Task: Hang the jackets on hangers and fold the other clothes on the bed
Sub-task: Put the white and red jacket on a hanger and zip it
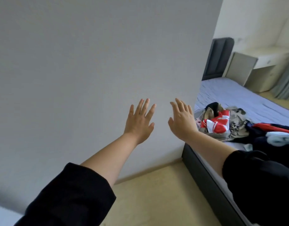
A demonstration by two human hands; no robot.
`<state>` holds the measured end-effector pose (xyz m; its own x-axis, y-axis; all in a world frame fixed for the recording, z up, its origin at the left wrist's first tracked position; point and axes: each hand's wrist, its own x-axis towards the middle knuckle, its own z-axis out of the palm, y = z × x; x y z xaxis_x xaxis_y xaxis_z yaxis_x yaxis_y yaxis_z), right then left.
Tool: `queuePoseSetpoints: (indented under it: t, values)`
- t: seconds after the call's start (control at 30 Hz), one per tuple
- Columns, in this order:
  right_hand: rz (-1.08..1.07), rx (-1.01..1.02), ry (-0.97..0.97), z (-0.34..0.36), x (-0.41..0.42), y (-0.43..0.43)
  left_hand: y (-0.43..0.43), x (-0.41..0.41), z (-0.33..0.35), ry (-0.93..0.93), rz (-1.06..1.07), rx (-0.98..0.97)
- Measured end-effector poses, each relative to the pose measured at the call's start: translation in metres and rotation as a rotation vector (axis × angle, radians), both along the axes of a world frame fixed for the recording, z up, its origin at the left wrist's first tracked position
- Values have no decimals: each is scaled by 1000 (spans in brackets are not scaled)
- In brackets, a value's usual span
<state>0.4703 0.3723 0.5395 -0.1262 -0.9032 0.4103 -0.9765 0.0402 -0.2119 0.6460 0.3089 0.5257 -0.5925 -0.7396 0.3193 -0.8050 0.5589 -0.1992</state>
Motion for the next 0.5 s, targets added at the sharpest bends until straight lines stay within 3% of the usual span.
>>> queuePoseSetpoints:
  t: [0.5]
  values:
    - [-457, 128, -33, -79, -267, -28, -85, -296, -72, -12, -369, 151]
